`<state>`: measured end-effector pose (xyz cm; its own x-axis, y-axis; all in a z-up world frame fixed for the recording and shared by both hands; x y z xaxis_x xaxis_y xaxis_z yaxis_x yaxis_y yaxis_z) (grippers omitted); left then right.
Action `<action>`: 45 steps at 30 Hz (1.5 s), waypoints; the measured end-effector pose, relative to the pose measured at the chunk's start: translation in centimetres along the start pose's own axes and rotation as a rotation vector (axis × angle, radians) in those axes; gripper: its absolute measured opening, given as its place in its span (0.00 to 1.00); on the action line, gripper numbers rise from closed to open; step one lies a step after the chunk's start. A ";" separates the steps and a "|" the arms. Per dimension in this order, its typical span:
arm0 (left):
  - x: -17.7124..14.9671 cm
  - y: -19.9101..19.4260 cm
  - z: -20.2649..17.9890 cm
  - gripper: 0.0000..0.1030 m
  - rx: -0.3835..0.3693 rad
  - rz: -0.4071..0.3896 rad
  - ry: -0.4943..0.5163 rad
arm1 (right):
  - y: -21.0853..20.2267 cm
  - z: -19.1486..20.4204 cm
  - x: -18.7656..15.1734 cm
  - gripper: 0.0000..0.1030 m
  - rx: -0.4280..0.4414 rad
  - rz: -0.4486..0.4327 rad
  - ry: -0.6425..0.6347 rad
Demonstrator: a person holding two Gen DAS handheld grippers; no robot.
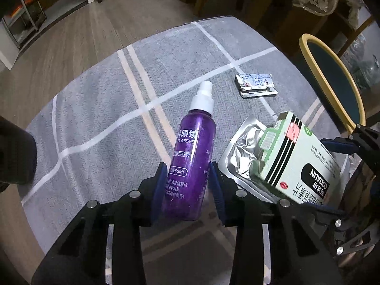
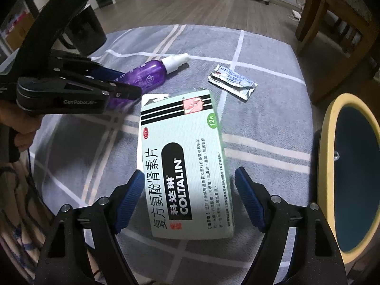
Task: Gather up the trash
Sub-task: 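Grasp the purple spray bottle with the left tool while the right tool grasps the COLTALIN box, then carry the bottle and box over the bin and open both tools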
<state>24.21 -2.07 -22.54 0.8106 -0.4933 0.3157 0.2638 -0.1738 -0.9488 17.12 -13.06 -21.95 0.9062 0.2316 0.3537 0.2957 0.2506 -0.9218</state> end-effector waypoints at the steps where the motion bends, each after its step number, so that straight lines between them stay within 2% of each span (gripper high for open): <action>1: 0.1 0.1 0.0 0.36 0.004 0.001 0.000 | 0.0 0.0 0.0 0.78 -0.004 -0.001 -0.006; 5: 0.7 0.7 -0.5 0.39 0.035 0.011 0.025 | 0.0 -0.1 0.0 0.83 -0.033 -0.010 -0.024; 9: 1.2 0.9 -0.9 0.39 0.030 0.008 0.020 | 0.0 -0.2 0.0 0.85 -0.042 -0.011 -0.029; 10: 1.2 0.8 -0.9 0.34 0.026 0.006 0.012 | 0.0 -0.2 0.0 0.85 -0.043 -0.011 -0.032; 11: 1.2 0.7 -0.7 0.34 0.017 0.003 -0.002 | 0.0 -0.1 0.0 0.85 -0.045 -0.013 -0.035; 21: -0.5 -0.7 0.7 0.32 -0.019 -0.020 -0.098 | -0.1 -0.1 -0.1 0.85 -0.047 -0.015 -0.052; 27: -1.4 -1.9 -0.2 0.32 -0.031 -0.061 -0.132 | 0.3 -0.3 -0.4 0.85 -0.055 0.005 -0.054; 28: -1.5 -2.2 -0.4 0.31 -0.032 -0.070 -0.138 | 0.4 -0.3 -0.5 0.84 -0.056 0.010 -0.057; 30: -2.3 -2.9 -0.1 0.31 -0.035 -0.084 -0.147 | 0.6 -0.2 -0.8 0.72 -0.057 0.020 -0.064; 32: -2.3 -3.5 -0.6 0.31 -0.036 -0.093 -0.153 | 0.6 -0.3 -1.0 0.70 -0.053 0.024 -0.062; 37: -2.3 -3.5 -1.2 0.31 -0.036 -0.089 -0.160 | -0.7 -0.6 -0.8 0.69 -0.024 -0.029 -0.044; 45: -1.4 -5.2 -1.9 0.31 -0.049 -0.176 -0.201 | -4.2 -3.4 0.0 0.69 0.020 -0.156 0.068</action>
<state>20.68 -2.13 -18.04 0.8434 -0.2732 0.4626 0.3881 -0.2857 -0.8762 16.93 -17.35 -18.60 0.8686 0.1242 0.4797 0.4287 0.2973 -0.8531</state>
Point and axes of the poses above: each gripper's, at about its wrist camera, not at the fingertips, and y roughly the way its jaws point, z to its left, x to its top, the point moved 9 cm from there along y, roughly the way its jaws point, and after that the axes turned 9 degrees about y, right-handed, at the moved point
